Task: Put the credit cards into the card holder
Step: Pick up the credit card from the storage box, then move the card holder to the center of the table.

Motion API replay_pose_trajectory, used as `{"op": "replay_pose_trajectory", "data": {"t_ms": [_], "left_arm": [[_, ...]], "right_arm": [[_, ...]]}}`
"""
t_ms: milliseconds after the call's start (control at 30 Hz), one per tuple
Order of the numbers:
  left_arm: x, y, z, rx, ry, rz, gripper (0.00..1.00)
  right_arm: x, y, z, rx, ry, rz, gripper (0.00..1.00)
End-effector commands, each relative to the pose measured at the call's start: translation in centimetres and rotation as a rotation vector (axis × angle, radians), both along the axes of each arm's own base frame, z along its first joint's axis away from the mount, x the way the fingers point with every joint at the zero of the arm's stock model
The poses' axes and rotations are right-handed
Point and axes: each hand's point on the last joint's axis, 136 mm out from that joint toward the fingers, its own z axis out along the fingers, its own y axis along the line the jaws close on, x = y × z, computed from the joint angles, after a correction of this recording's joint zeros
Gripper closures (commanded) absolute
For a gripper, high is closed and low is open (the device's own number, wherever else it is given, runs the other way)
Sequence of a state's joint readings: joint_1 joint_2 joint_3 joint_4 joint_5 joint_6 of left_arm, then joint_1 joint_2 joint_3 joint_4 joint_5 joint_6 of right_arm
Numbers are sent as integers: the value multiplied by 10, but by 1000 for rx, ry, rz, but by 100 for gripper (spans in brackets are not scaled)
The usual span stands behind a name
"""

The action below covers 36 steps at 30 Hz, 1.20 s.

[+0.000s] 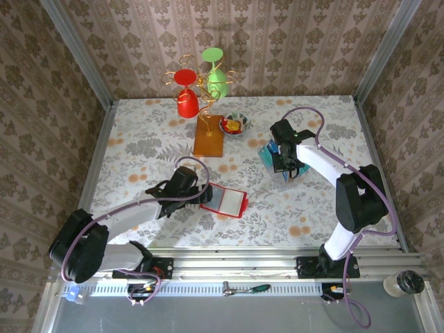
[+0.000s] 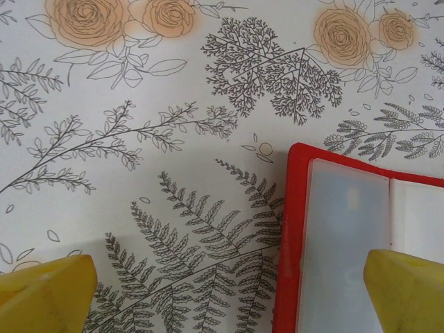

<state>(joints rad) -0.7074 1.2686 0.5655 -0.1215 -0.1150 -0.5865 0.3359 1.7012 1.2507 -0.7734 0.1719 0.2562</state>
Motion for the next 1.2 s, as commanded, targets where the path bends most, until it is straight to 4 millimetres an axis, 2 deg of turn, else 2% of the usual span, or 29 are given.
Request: {"op": "replay_pose_trajectory", "data": {"t_ms": [0, 333, 533, 700, 767, 800, 867, 1167], "left_arm": [[5, -14, 9, -21, -17, -49, 0], [7, -37, 9, -40, -6, -118, 0], [6, -55, 6, -33, 7, -157, 0], [0, -65, 1, -18, 17, -173, 0], [-2, -68, -1, -9, 22, -175, 0], [-4, -69, -1, -4, 23, -177, 0], [-7, -72, -2, 3, 24, -182, 0], [-30, -84, -5, 8, 35, -197, 0]], "right_arm": [[1, 3, 12, 23, -17, 22, 100], [-1, 11, 61, 119, -130, 19, 100], [-11, 18, 81, 203, -181, 8, 100], [-22, 19, 85, 246, -194, 5, 100], [-25, 19, 79, 250, -179, -1, 100], [-29, 19, 88, 263, -205, 0, 100], [-32, 18, 87, 269, -203, 0, 100], [-37, 26, 90, 336, -209, 4, 100]]}}
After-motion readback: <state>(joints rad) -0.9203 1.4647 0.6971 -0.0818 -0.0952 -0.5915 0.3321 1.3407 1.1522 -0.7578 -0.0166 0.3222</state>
